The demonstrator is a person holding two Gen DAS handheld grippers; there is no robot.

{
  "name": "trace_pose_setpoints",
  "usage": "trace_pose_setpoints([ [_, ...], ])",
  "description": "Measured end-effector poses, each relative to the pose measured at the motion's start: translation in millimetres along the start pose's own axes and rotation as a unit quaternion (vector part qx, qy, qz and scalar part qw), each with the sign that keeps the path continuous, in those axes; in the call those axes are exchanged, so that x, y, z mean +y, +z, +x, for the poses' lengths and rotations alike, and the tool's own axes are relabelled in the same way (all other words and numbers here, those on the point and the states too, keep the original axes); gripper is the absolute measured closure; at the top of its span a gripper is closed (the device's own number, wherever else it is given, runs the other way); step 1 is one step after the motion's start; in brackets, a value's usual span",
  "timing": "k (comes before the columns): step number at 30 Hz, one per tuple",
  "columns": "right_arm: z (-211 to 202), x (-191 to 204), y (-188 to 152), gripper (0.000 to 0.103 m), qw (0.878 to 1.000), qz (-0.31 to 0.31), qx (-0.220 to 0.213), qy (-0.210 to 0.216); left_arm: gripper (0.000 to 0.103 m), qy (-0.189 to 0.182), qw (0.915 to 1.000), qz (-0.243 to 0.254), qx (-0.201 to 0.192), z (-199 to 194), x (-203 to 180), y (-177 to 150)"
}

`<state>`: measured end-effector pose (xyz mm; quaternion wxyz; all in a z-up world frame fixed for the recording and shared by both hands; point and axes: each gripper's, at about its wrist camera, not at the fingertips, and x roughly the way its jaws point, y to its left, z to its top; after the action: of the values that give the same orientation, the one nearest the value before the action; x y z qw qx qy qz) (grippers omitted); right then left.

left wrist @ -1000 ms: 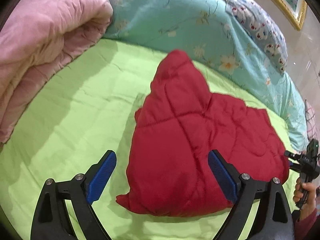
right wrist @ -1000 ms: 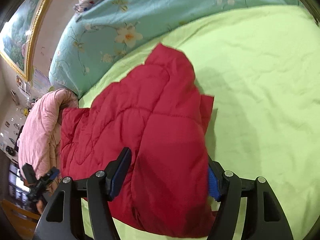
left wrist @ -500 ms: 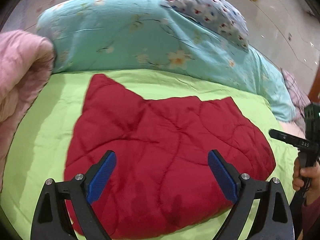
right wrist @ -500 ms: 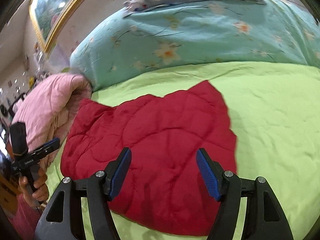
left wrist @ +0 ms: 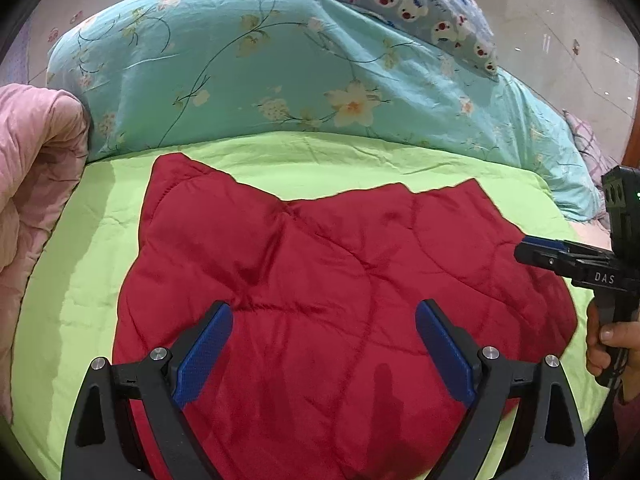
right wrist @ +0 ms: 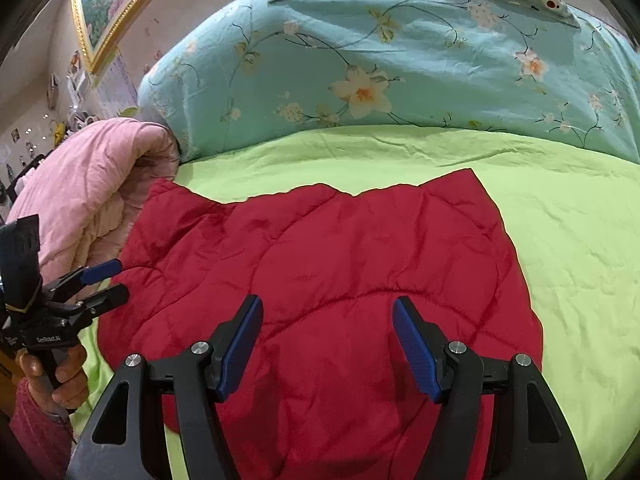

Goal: Fold large clothes

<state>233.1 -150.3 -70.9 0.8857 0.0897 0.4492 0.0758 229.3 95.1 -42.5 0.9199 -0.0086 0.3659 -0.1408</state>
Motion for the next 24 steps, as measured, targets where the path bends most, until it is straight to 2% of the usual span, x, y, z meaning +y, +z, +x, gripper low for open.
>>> trace_pose_setpoints([
  [8, 42, 1, 11, 0.033, 0.999, -0.010, 0.037, -0.016, 0.010, 0.035, 0.9983, -0.040, 0.022, 55, 29, 16],
  [13, 74, -6, 18, 0.034, 0.996, -0.017, 0.065, -0.053, 0.010, 0.055, 0.9928, -0.084, 0.065, 105, 55, 25],
  [18, 102, -24, 28, 0.030, 0.995, 0.007, 0.073, -0.070, 0.009, 0.080, 0.9841, -0.128, 0.093, 148, 81, 38],
  [24, 128, -49, 39, 0.028, 0.992, 0.049, 0.079, -0.080, 0.008, 0.095, 0.9793, -0.145, 0.104, 184, 91, 49],
])
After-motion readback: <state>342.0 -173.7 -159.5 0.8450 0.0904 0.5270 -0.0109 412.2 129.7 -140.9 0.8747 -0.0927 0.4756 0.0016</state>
